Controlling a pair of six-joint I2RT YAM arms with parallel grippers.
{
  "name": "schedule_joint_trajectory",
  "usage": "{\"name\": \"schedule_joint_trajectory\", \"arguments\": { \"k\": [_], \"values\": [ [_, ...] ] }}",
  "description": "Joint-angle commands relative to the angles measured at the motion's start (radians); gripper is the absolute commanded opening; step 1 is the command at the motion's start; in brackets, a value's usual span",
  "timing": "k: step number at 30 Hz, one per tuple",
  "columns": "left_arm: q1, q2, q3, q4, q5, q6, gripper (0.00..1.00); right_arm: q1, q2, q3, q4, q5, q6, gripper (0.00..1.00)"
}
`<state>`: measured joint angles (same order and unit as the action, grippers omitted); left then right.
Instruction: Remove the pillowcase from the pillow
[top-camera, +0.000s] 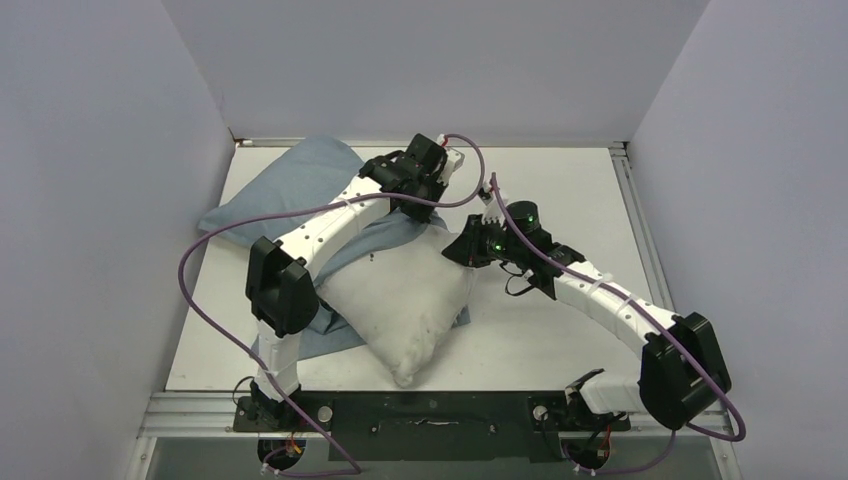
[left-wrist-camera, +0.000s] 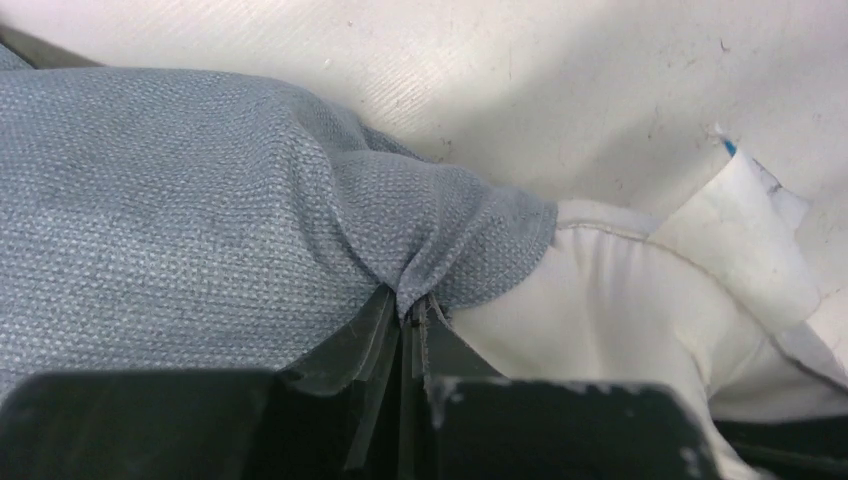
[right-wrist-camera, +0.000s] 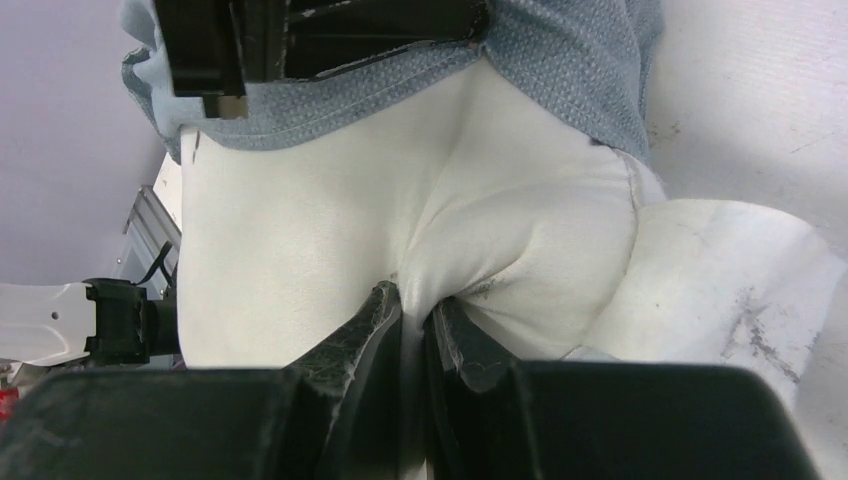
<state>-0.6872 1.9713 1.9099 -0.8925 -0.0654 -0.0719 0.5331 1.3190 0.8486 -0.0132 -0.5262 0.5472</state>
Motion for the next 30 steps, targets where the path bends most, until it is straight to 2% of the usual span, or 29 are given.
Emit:
{"name": "schedule_joint_trajectory", "arguments": {
  "k": [1,8,16,21,25,30],
  "values": [
    [0.012,0.016,0.08,-0.002,-0.063,-0.021,0.0,0.027,-0.095,0.006,0.04,-0.01,-0.001,0.05],
    [0.08,0.041,0.227,-0.027,-0.138,-0.055,0.0,0.031,-0.23,0.002,-0.087,0.038,-0.015,0.05],
    [0.241,0.082,0.393,-0.055,-0.168,-0.121,0.0,0.034,-0.385,-0.012,-0.26,0.082,-0.03,0.05],
    [0.332,0.084,0.379,-0.041,-0.183,-0.139,0.0,0.033,-0.5,-0.058,-0.378,0.148,-0.023,0.05],
    [0.398,0.091,0.309,-0.014,-0.196,-0.156,0.0,0.033,-0.57,-0.094,-0.452,0.24,-0.003,0.05],
    [0.408,0.081,0.19,0.05,-0.092,-0.185,0.0,0.033,-0.58,-0.115,-0.501,0.345,0.009,0.05]
  ]
}}
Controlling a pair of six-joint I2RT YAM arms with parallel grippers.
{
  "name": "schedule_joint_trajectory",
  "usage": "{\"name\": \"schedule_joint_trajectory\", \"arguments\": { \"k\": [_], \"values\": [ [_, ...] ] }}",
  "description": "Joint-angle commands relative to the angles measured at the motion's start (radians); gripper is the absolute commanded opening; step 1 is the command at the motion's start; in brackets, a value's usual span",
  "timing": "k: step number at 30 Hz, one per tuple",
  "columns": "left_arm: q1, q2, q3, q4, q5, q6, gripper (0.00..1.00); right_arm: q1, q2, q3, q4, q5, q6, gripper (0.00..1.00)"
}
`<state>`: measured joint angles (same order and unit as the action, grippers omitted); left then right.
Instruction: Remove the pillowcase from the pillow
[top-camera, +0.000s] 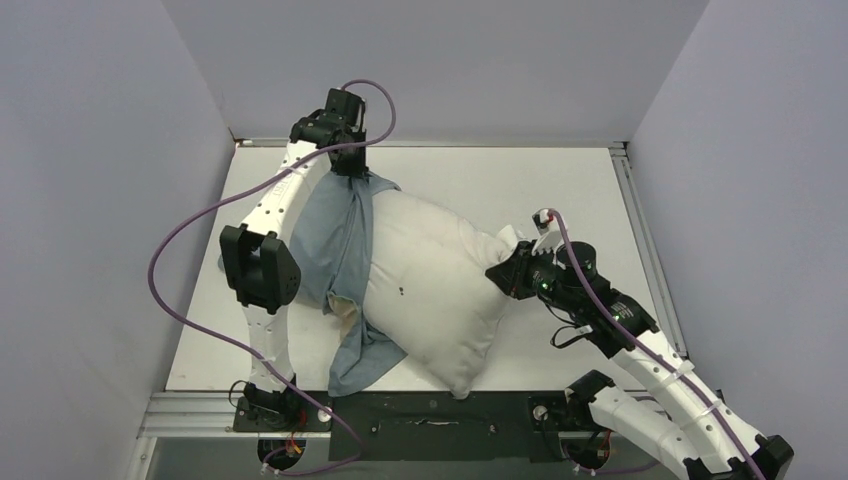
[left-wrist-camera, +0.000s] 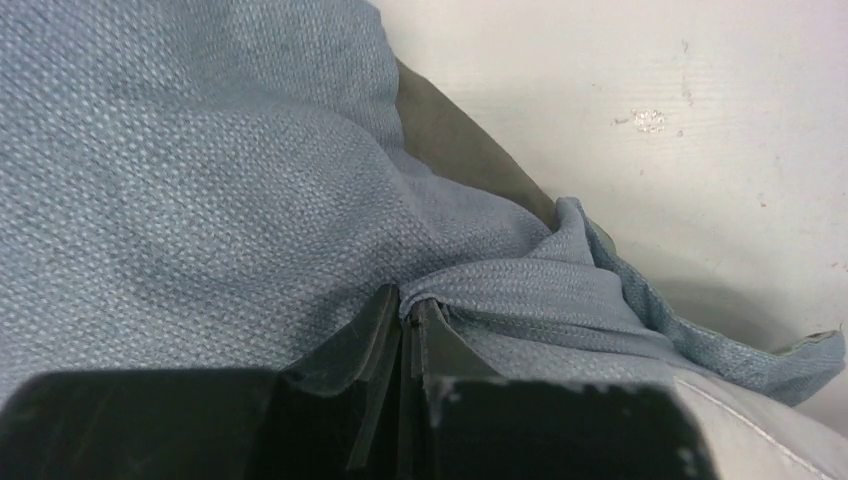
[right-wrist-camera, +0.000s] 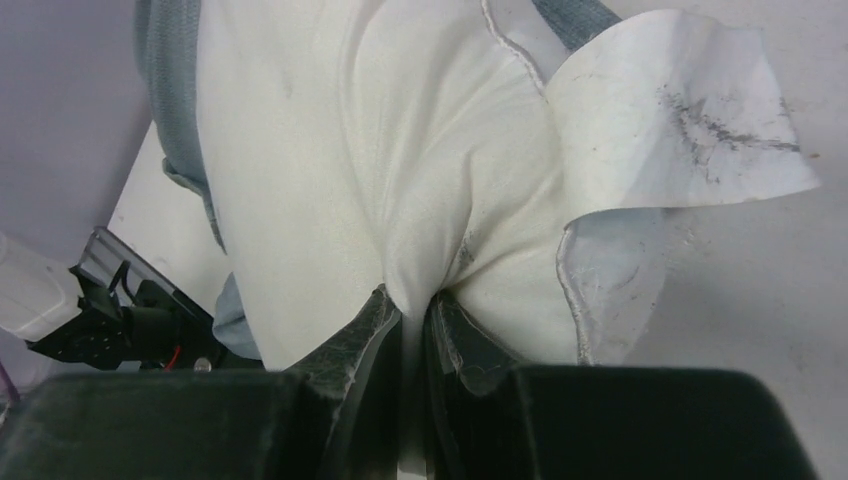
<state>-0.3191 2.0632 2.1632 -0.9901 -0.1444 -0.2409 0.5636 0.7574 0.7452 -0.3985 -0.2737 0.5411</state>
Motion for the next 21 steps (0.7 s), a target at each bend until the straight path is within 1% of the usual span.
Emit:
{"name": "schedule_joint_trajectory", "arguments": {
  "k": [1,4,6,8,11,12,14,18,19,21],
  "values": [
    [0.032,-0.022,-0.092,0.169,0.009,-0.022,0.0,0.002,-0.007,-0.01,-0.12,0.108,0.013,0.05],
    [0.011,-0.071,-0.151,0.224,0.097,-0.054,0.13,0.002,0.045,0.019,-0.143,0.157,-0.003,0.06],
    [0.001,-0.112,-0.167,0.247,0.131,-0.074,0.27,0.003,0.086,0.059,-0.161,0.178,-0.028,0.09],
    [-0.001,-0.16,-0.177,0.259,0.144,-0.087,0.42,0.004,0.12,0.117,-0.177,0.198,-0.067,0.14],
    [-0.001,-0.247,-0.204,0.26,0.173,-0.094,0.56,0.005,0.17,0.206,-0.214,0.227,-0.13,0.27],
    [-0.001,-0.283,-0.228,0.26,0.172,-0.096,0.59,0.005,0.188,0.236,-0.227,0.232,-0.148,0.35],
    [-0.002,-0.363,-0.297,0.265,0.165,-0.099,0.62,0.01,0.217,0.297,-0.25,0.233,-0.18,0.48],
    [-0.001,-0.563,-0.504,0.289,0.152,-0.107,0.68,0.039,0.254,0.385,-0.266,0.245,-0.214,0.76],
    [-0.001,-0.616,-0.555,0.288,0.128,-0.108,0.69,0.049,0.261,0.402,-0.27,0.252,-0.222,0.81],
    [-0.001,-0.731,-0.648,0.274,0.114,-0.111,0.71,0.076,0.278,0.433,-0.272,0.262,-0.243,0.87]
  ]
}}
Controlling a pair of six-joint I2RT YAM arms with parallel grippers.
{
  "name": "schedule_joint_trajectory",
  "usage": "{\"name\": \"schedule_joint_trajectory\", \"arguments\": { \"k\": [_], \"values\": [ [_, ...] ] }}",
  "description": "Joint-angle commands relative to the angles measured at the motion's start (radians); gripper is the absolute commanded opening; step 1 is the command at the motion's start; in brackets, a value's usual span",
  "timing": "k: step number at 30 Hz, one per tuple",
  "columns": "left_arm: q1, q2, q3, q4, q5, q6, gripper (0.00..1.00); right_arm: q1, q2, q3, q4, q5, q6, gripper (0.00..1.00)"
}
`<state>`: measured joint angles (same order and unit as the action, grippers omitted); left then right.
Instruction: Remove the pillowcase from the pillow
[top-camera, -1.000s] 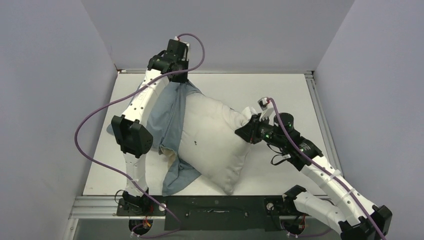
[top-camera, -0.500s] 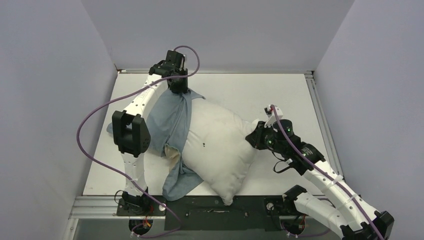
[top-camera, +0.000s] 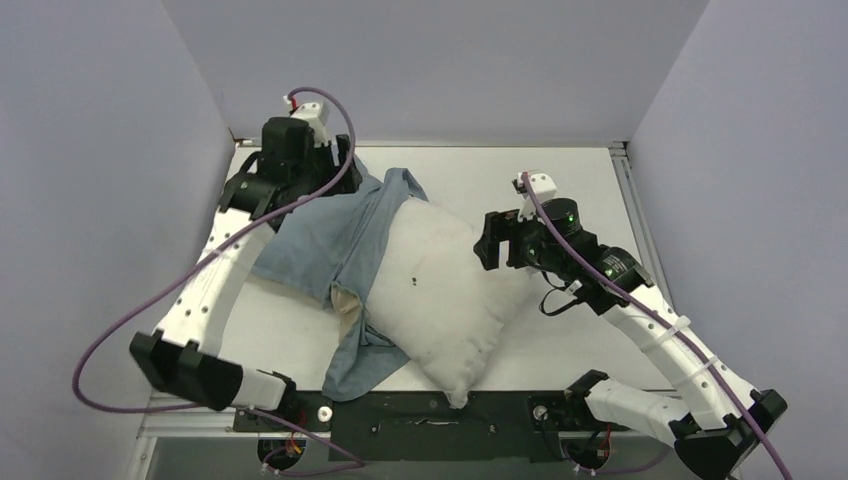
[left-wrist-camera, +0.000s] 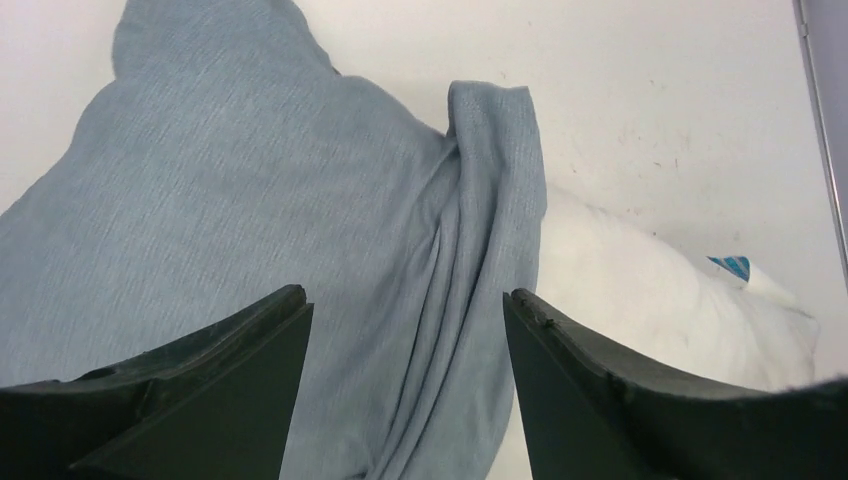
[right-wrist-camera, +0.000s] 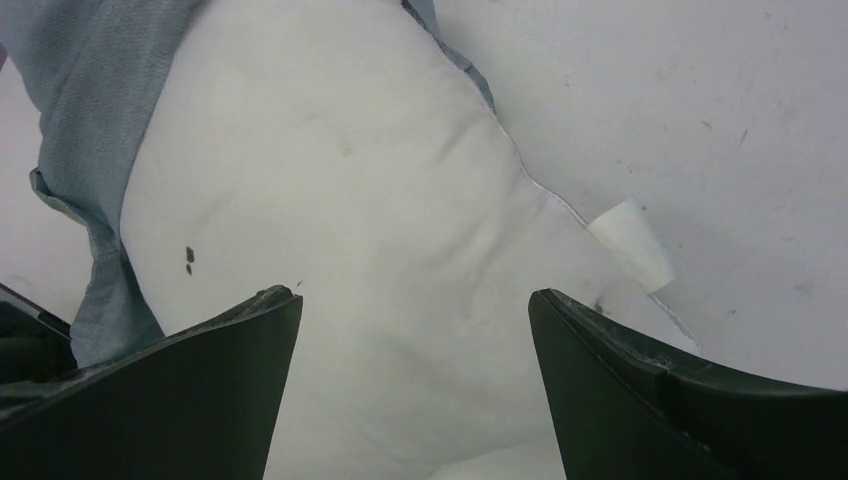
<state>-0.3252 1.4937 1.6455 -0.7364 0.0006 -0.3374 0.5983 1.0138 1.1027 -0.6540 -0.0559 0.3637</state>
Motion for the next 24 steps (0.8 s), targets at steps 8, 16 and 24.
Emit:
{"name": "schedule_joint_trajectory", "arguments": {
  "k": [8,16,24],
  "values": [
    [0.014,-0.463,-0.417,-0.101,-0.087,-0.058,0.77,0.346,0.127,0.129,0.03,0.172,-0.158,0.93],
    [0.025,-0.653,-0.588,-0.168,-0.076,-0.145,0.79,0.655,0.348,0.185,0.007,0.402,-0.217,0.9],
    [0.026,-0.717,-0.679,-0.152,-0.023,-0.197,0.8,0.721,0.557,0.113,0.032,0.484,-0.251,0.9]
  ]
}}
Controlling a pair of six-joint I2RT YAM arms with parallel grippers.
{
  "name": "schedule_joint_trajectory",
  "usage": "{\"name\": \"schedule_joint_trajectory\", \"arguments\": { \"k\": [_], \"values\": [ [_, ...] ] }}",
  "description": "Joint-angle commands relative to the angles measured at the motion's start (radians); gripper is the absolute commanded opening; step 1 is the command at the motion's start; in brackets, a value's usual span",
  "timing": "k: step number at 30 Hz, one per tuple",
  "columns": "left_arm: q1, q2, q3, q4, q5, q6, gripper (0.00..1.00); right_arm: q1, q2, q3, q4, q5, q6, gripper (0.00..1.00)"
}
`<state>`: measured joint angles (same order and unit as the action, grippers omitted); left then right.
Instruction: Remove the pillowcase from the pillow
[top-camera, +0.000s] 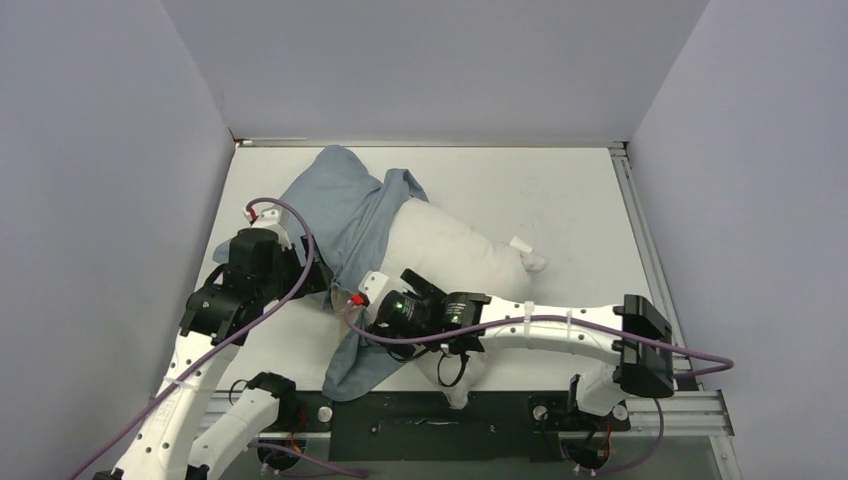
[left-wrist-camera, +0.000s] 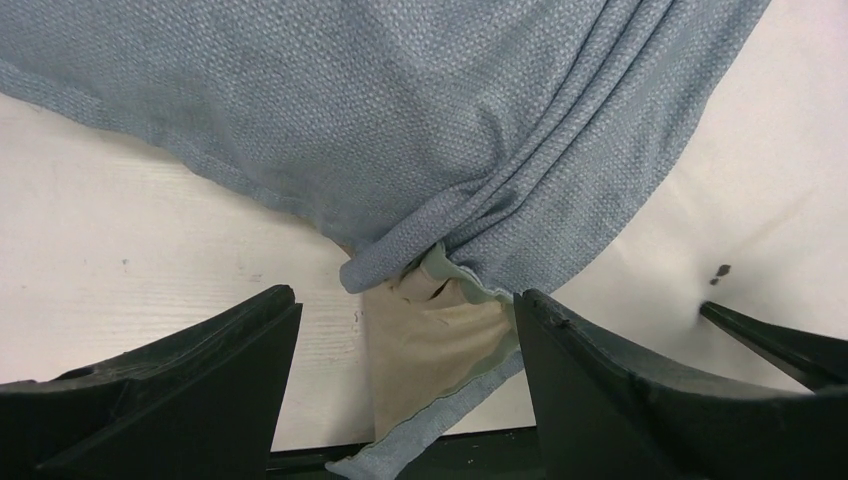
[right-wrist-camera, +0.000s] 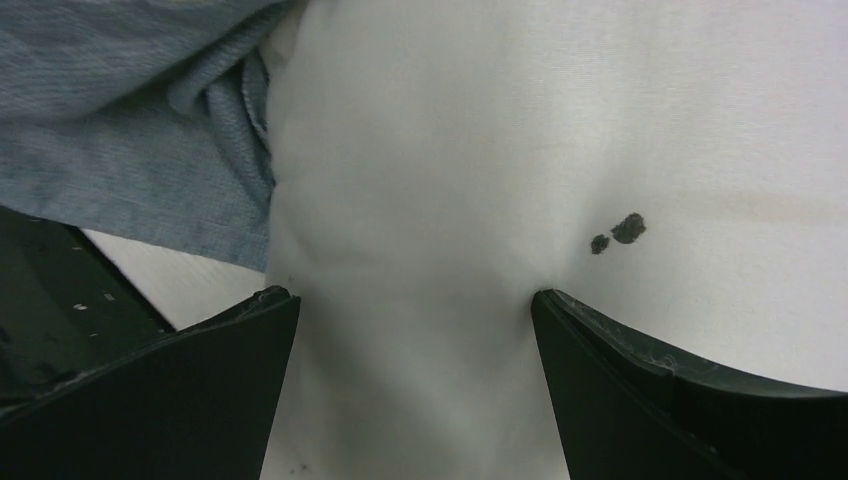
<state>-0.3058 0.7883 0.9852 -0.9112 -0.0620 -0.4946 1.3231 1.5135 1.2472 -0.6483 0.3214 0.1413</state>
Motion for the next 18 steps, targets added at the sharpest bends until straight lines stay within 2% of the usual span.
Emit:
{"name": "schedule_joint_trajectory", "arguments": {
  "k": [1,3,5,8,9,12,13,14,18],
  "values": [
    [0.007,-0.011,-0.026,0.029,0.055,-0.044,0.8,-0.007,0.08,-0.039,0.026,0.122,-0.026,0.9],
    [0.006,-0.006,-0.04,0.047,0.092,-0.056,0.8,-0.017,0.117,-0.046,0.03,0.143,-0.017,0.92],
    [0.006,0.003,-0.056,0.071,0.121,-0.067,0.8,-0.04,0.132,-0.056,0.051,0.146,-0.005,1.0],
    [0.005,0.009,-0.079,0.12,0.156,-0.085,0.8,-0.075,0.122,-0.074,0.096,0.11,0.007,0.79],
    [0.005,0.013,-0.088,0.141,0.169,-0.092,0.8,-0.086,0.116,-0.077,0.11,0.096,0.011,0.67],
    [0.005,0.037,-0.101,0.199,0.228,-0.105,0.8,-0.109,0.096,-0.078,0.138,0.078,0.019,0.25],
    [0.004,0.049,-0.104,0.217,0.247,-0.11,0.8,-0.113,0.09,-0.076,0.144,0.075,0.019,0.14],
    [0.002,0.061,-0.108,0.237,0.263,-0.117,0.8,-0.12,0.084,-0.072,0.149,0.072,0.018,0.06],
    [-0.016,0.084,-0.143,0.328,0.281,-0.146,0.8,-0.138,0.057,-0.052,0.16,0.055,0.01,0.05]
  ]
}}
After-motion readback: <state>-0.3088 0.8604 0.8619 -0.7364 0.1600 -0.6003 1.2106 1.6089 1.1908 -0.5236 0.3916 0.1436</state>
